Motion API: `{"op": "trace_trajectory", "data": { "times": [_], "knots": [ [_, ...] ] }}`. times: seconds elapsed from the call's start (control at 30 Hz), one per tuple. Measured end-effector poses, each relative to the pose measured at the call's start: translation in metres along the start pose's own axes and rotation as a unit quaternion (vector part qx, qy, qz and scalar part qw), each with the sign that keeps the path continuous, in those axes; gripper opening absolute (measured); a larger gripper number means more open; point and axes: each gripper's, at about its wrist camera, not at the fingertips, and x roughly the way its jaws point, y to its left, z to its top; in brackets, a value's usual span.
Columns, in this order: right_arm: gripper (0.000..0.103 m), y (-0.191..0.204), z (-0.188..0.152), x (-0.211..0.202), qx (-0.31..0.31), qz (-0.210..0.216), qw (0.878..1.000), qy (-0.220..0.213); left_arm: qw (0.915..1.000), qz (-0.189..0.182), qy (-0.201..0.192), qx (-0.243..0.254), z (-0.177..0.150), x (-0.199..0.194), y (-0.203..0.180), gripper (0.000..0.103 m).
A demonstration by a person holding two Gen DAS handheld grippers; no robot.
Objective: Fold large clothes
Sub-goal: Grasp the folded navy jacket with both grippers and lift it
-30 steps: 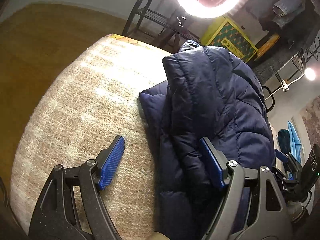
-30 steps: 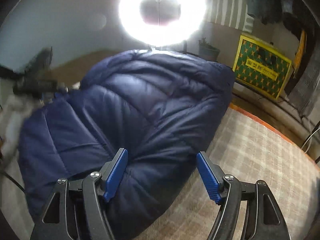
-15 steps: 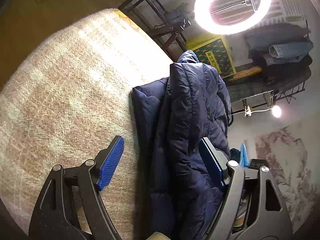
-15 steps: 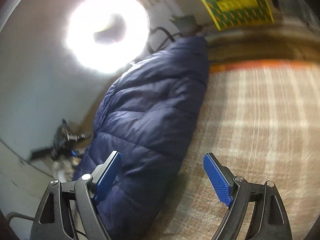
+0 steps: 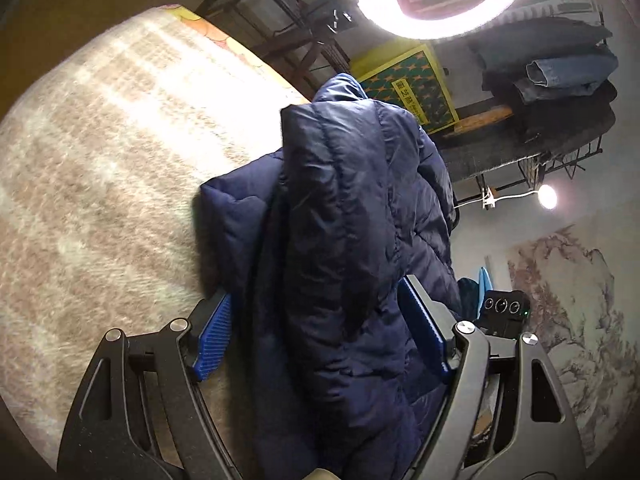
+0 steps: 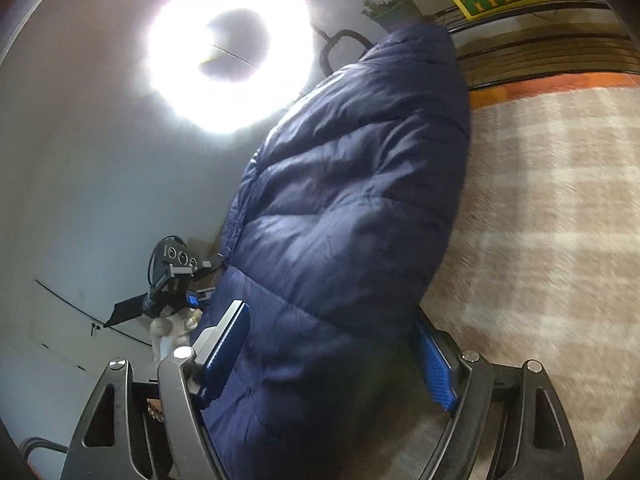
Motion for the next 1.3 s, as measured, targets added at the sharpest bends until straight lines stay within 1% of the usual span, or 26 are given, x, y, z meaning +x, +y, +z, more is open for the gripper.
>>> {"op": "trace_trajectory", "data": {
  "times": [0.03, 0.1, 0.13, 0.17, 0.2, 0.27, 0.3, 0.33, 0.37, 0.4, 0.43, 0.47, 0.53, 0.63, 0.73, 0.83, 0.97, 1.1, 1.13, 1.2, 1.3],
  "knots": [
    [0.081, 0.002, 0.001, 0.004, 0.001, -0.001, 1.000, -0.003, 1.0000, -0.001, -0.001, 0.001, -0.007, -0.002, 0.001, 0.079],
    [0.079, 0.006, 0.004, 0.011, 0.003, -0.004, 1.000, -0.006, 0.9999, 0.005, -0.010, 0.010, -0.007, 0.002, -0.003, 0.077],
    [0.076, 0.009, 0.003, 0.015, 0.002, -0.007, 1.000, -0.008, 0.9998, 0.007, -0.011, 0.012, -0.008, 0.005, -0.005, 0.075],
    [0.071, 0.009, 0.003, 0.016, 0.002, -0.010, 1.000, -0.006, 0.9998, 0.009, -0.014, 0.012, -0.007, 0.006, -0.006, 0.074],
    [0.069, 0.010, 0.002, 0.019, 0.002, -0.016, 1.000, -0.007, 0.9997, 0.012, -0.016, 0.013, -0.007, 0.007, -0.007, 0.073],
    [0.064, 0.008, 0.004, 0.018, 0.007, -0.014, 1.000, -0.008, 0.9996, 0.019, -0.017, 0.012, -0.010, 0.005, -0.006, 0.065],
    [0.061, 0.007, 0.003, 0.018, 0.011, -0.014, 1.000, -0.009, 0.9996, 0.020, -0.014, 0.010, -0.010, 0.007, -0.006, 0.059],
    [0.056, 0.006, 0.002, 0.018, 0.015, -0.017, 1.000, -0.009, 0.9996, 0.021, -0.016, 0.008, -0.011, 0.007, -0.006, 0.054],
    [0.051, 0.006, 0.000, 0.017, 0.019, -0.019, 1.000, -0.011, 0.9995, 0.023, -0.020, 0.010, -0.014, 0.007, -0.009, 0.051],
    [0.048, 0.006, -0.001, 0.016, 0.020, -0.022, 0.999, -0.014, 0.9993, 0.026, -0.023, 0.015, -0.015, 0.006, -0.012, 0.046],
    [0.044, 0.009, 0.000, 0.015, 0.020, -0.025, 0.999, -0.016, 0.9988, 0.031, -0.028, 0.025, -0.017, 0.005, -0.017, 0.041],
    [0.039, 0.011, -0.001, 0.014, 0.017, -0.029, 0.999, -0.017, 0.9985, 0.035, -0.031, 0.030, -0.019, 0.004, -0.022, 0.039],
    [0.035, 0.014, -0.002, 0.007, 0.009, -0.037, 0.999, -0.019, 0.9976, 0.040, -0.038, 0.042, -0.023, -0.001, -0.031, 0.029],
    [0.029, 0.028, -0.003, 0.000, -0.014, -0.059, 0.998, -0.020, 0.9963, 0.046, -0.045, 0.057, -0.029, -0.005, -0.044, 0.024],
    [0.026, 0.043, -0.007, -0.010, -0.029, -0.078, 0.996, -0.019, 0.9966, 0.039, -0.048, 0.055, -0.039, -0.009, -0.054, 0.021],
    [0.024, 0.058, -0.014, -0.024, -0.042, -0.096, 0.994, -0.013, 0.9972, 0.031, -0.043, 0.053, -0.055, -0.012, -0.063, 0.020],
    [0.024, 0.076, -0.035, -0.055, -0.059, -0.116, 0.991, 0.002, 0.9979, 0.022, -0.021, 0.057, -0.094, -0.017, -0.079, 0.020],
    [0.023, 0.088, -0.075, -0.093, -0.069, -0.137, 0.988, 0.016, 0.9976, 0.019, 0.005, 0.066, -0.142, -0.022, -0.103, 0.020],
    [0.023, 0.092, -0.088, -0.106, -0.071, -0.144, 0.987, 0.018, 0.9974, 0.021, 0.009, 0.069, -0.149, -0.024, -0.107, 0.020],
    [0.023, 0.098, -0.111, -0.127, -0.073, -0.157, 0.985, 0.020, 0.9966, 0.025, 0.021, 0.075, -0.172, -0.026, -0.122, 0.020],
    [0.023, 0.104, -0.137, -0.155, -0.080, -0.174, 0.981, 0.022, 0.9953, 0.035, 0.044, 0.078, -0.202, -0.025, -0.143, 0.020]
  ]
}}
